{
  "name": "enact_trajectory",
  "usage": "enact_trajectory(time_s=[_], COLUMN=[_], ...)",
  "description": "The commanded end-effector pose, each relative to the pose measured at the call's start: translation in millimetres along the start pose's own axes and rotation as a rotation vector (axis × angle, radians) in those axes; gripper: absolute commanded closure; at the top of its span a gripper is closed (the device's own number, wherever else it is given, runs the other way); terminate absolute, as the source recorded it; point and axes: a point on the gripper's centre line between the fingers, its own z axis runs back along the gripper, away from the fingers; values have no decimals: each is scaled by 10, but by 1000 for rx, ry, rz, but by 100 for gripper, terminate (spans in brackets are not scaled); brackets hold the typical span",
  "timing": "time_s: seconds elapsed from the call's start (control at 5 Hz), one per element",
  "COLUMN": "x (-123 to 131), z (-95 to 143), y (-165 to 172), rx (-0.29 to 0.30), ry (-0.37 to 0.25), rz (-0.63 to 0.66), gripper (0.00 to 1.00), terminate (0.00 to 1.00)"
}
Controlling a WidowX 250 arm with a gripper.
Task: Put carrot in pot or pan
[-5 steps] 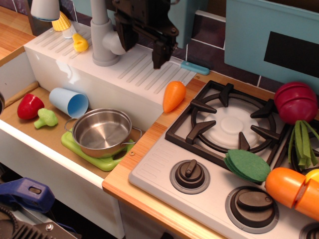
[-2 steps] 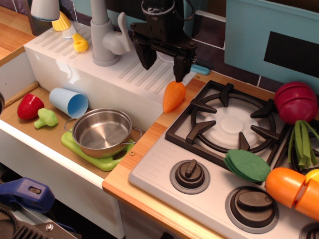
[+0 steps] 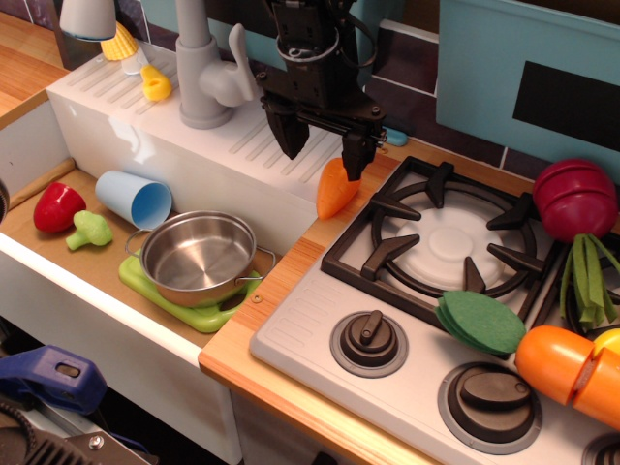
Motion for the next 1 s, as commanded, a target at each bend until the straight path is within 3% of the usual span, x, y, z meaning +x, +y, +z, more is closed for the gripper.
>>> enact_trajectory(time_s=[0.0, 0.6, 0.8], x=[7, 3, 15], z=[1, -222, -268], y=[46, 3, -17], rx=[5, -16, 24], ry=[-33, -54, -30], rz=[-5, -3, 15], gripper=[0, 0, 0], terminate=[0, 0, 0])
